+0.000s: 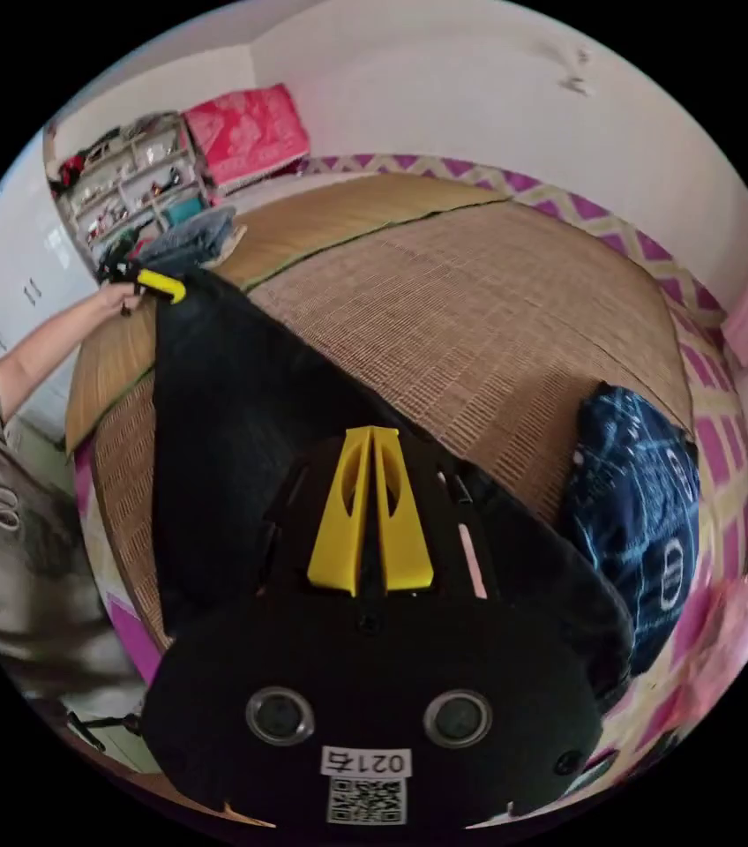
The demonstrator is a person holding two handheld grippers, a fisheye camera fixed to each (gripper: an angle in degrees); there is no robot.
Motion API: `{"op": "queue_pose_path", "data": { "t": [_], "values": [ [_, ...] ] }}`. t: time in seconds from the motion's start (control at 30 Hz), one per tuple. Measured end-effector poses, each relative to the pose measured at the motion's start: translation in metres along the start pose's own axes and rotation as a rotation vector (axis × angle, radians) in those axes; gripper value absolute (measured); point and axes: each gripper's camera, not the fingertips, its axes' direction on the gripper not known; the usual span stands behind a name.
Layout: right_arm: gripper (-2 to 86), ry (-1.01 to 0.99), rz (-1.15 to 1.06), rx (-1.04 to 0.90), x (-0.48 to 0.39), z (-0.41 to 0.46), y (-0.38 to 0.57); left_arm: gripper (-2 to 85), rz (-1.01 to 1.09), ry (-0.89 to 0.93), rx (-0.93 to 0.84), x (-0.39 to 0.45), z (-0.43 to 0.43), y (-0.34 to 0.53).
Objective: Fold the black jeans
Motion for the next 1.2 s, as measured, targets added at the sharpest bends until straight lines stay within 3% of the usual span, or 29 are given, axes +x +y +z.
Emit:
{"op": "queue_pose_path", "data": {
  "t": [0.07,0.13,0.2,0.27,0.33,0.43,0.53,0.67,0.73,0.83,1.07,1.2],
  "values": [
    [-0.9,0.101,-0.069,-0.117,-0.023,0.048,-0.037,-0.2,-0.089,-0.075,0.061,-0.01,-0.001,0.002],
    [-1.0,0.195,-0.075,-0.247,-0.024,0.086,-0.05,-0.7,-0.227,0.094,0.069,-0.045,0.0,0.007],
    [-1.0,0.171,-0.034,-0.194,-0.02,0.085,-0.057,-0.9,-0.36,0.205,0.072,-0.07,-0.001,0.019],
    [-1.0,0.152,0.0,-0.192,-0.022,0.085,-0.061,-0.9,-0.414,0.189,0.073,-0.08,-0.01,0.034],
    [-1.0,0.19,0.032,-0.208,-0.032,0.079,-0.065,-0.9,-0.424,0.108,0.192,-0.082,-0.045,0.065],
    [-0.9,0.172,-0.002,-0.024,-0.068,0.04,-0.071,-0.9,-0.423,0.14,0.323,-0.079,-0.081,0.109],
    [-0.8,0.07,-0.119,0.059,-0.133,0.028,-0.09,-0.9,-0.364,0.124,0.313,-0.059,-0.09,0.127],
    [-0.9,0.011,-0.328,0.02,-0.236,0.065,-0.12,-0.9,-0.216,0.031,0.319,-0.024,-0.087,0.112],
    [-0.9,-0.015,-0.403,-0.022,-0.27,0.089,-0.128,-0.9,-0.234,-0.123,0.109,-0.028,-0.054,0.099],
    [-0.9,0.078,-0.434,-0.199,-0.291,0.149,-0.131,-0.9,-0.313,-0.016,0.162,-0.06,-0.068,0.109],
    [-0.7,-0.002,-0.257,-0.057,-0.251,0.118,-0.099,0.7,-0.606,0.088,0.312,-0.09,-0.13,0.183],
    [-0.7,-0.156,-0.172,0.06,-0.231,0.071,-0.06,10.2,-0.814,0.364,0.342,-0.106,-0.123,0.221]
  ]
}}
